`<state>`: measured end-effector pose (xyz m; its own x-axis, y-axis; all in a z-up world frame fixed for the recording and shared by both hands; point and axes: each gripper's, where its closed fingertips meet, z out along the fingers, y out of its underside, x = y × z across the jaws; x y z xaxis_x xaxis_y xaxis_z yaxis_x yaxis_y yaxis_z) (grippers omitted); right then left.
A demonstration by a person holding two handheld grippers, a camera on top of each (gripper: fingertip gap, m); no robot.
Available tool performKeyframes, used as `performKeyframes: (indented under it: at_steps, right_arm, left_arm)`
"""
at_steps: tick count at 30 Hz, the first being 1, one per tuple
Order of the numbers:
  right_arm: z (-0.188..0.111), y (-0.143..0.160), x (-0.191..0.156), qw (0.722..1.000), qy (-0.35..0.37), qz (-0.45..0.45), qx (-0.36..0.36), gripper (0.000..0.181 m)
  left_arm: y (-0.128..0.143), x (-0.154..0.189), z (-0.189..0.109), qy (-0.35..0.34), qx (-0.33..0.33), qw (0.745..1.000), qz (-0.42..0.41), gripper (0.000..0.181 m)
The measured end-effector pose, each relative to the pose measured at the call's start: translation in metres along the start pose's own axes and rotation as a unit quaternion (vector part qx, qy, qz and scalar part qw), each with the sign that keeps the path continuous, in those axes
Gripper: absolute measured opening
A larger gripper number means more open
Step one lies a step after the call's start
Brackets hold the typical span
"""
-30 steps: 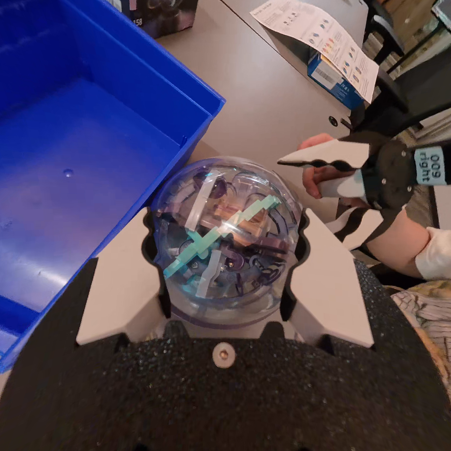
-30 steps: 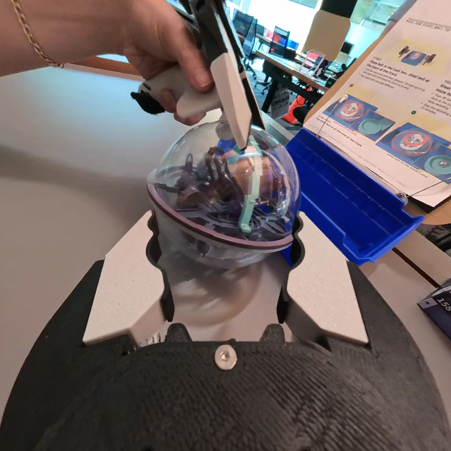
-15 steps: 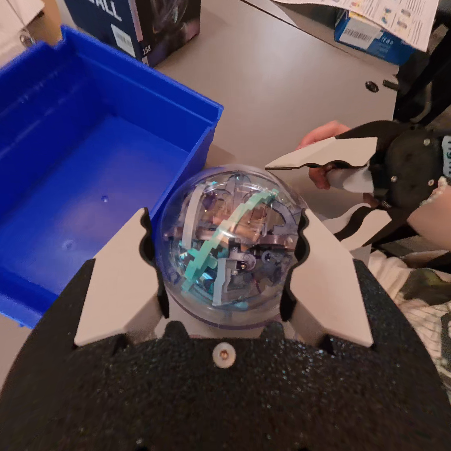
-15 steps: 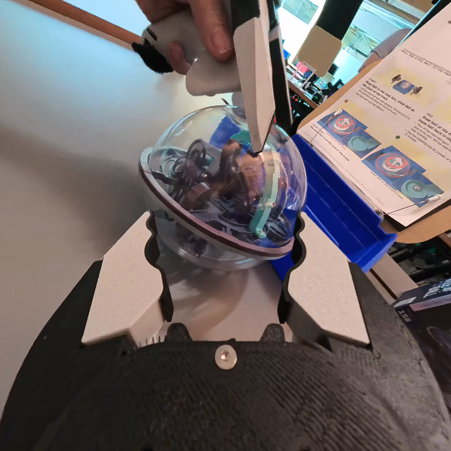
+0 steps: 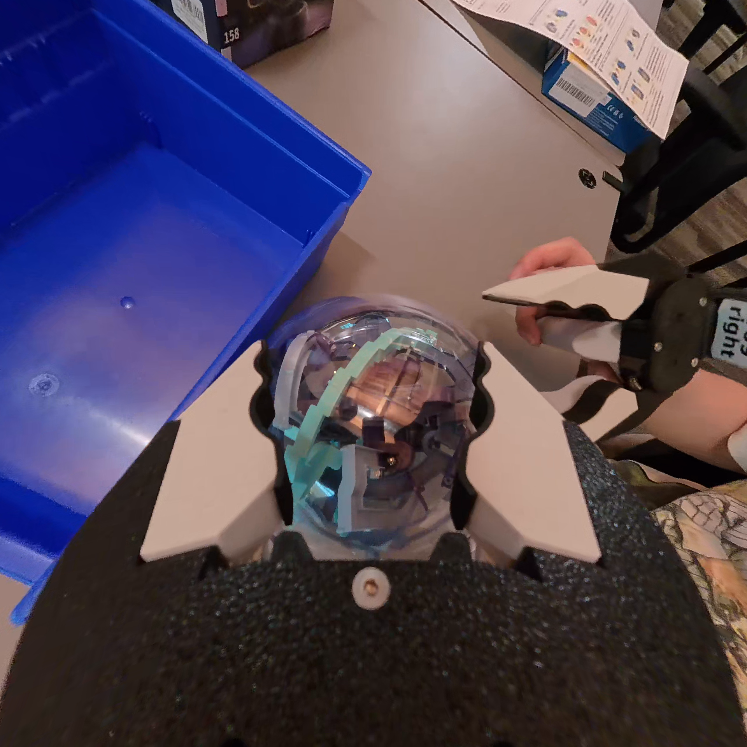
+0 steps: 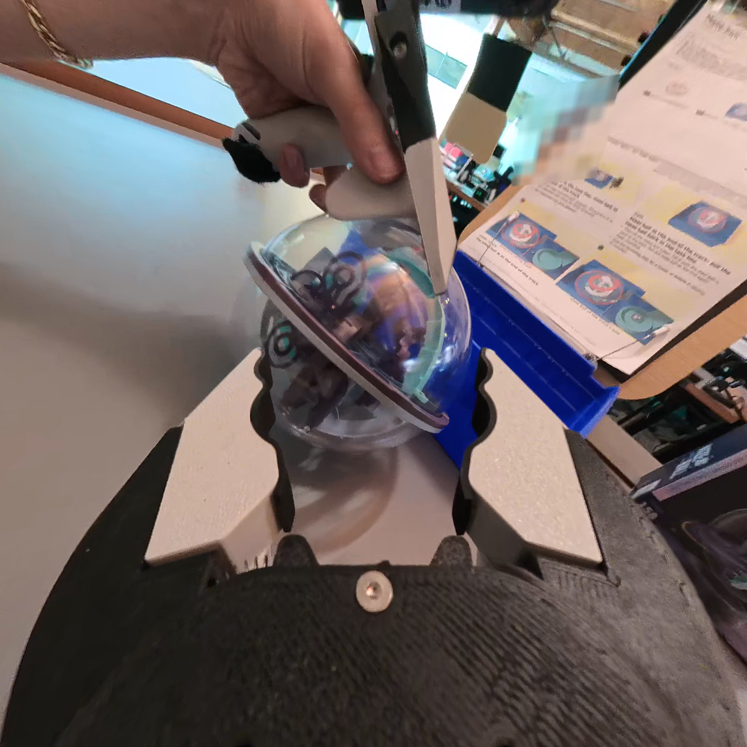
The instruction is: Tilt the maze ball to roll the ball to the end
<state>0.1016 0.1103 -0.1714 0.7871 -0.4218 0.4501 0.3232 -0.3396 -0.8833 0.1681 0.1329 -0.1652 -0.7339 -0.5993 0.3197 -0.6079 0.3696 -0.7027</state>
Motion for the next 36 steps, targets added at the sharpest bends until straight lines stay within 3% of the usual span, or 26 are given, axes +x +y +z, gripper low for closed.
performKeyframes:
  at_steps: [1,6,11,21,26,29,36]
  right_arm:
    - [0.0,-0.005,-0.005,1.0,0.004,-0.005,0.007,0.099]
    - [0.005,-0.029,-0.029,0.991,0.043,-0.107,0.061,0.092]
    - [0.02,-0.02,-0.04,0.98,0.039,-0.192,0.024,0.092]
    - [0.016,-0.013,-0.023,0.99,0.006,-0.14,0.006,0.086]
    - [0.01,-0.013,-0.017,0.998,0.024,-0.06,0.012,0.088]
    - [0.009,-0.018,-0.016,0.997,0.067,0.02,0.043,0.101]
    - [0.026,-0.01,-0.016,0.994,0.083,0.069,0.036,0.118]
  left_arm:
    - [0.001,0.001,-0.001,0.001,0.002,1.0,-0.002,0.097]
    - [0.005,0.0,-0.007,0.002,0.017,1.0,-0.014,0.097]
    - [0.008,-0.001,-0.013,0.013,0.029,0.999,-0.011,0.098]
    - [0.029,-0.001,-0.024,0.058,-0.028,0.989,0.131,0.121]
    - [0.028,-0.012,-0.026,0.025,-0.039,0.997,0.059,0.12]
    - [0.029,-0.013,-0.027,0.008,-0.035,0.999,0.008,0.121]
    - [0.036,-0.005,-0.028,0.021,-0.028,0.998,-0.047,0.121]
